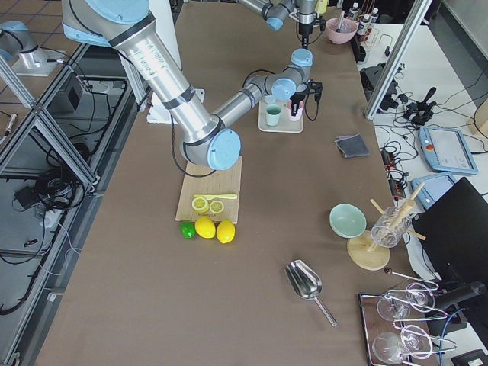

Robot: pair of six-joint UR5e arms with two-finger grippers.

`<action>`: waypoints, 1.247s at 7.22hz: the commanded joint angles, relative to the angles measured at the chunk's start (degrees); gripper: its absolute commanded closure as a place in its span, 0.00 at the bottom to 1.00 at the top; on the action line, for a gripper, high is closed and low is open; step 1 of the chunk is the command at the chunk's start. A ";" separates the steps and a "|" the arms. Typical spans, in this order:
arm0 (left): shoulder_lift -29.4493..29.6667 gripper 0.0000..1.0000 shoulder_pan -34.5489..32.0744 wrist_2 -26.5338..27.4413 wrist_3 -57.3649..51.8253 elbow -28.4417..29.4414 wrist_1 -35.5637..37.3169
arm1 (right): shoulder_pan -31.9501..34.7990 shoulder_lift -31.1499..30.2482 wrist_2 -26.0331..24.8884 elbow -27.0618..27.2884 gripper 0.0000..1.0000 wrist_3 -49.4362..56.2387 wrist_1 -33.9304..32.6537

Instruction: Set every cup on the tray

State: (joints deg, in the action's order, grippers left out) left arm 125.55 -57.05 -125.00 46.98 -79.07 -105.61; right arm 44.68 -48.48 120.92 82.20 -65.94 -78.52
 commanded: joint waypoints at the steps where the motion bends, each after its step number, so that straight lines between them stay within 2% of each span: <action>1: 3.72 1.00 0.53 -0.24 6.09 -1.52 2.07 | -1.78 0.14 -1.64 -3.00 1.00 -0.06 3.62; 4: 6.63 1.00 4.57 0.28 13.99 -1.53 2.07 | -2.40 1.45 -2.09 -4.41 1.00 -0.68 4.61; 5: 7.42 1.00 6.58 0.46 16.98 -1.62 1.81 | -2.40 1.89 -2.09 -4.50 0.21 -1.38 4.52; 6: 8.12 1.00 8.08 0.89 19.44 -1.62 1.81 | -2.23 2.24 -2.09 -4.33 0.00 -3.56 4.61; 8: 8.22 1.00 11.94 5.45 22.62 -2.58 1.55 | 1.27 3.39 -1.22 -3.89 0.00 -3.76 4.08; 9: 8.13 1.00 13.35 6.34 24.37 -2.76 1.46 | 3.72 2.96 1.75 -3.89 0.00 -2.71 3.91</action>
State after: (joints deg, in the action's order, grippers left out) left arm 133.67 -45.75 -120.27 69.15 -81.47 -104.02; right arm 45.61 -45.37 120.11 78.16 -69.47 -74.34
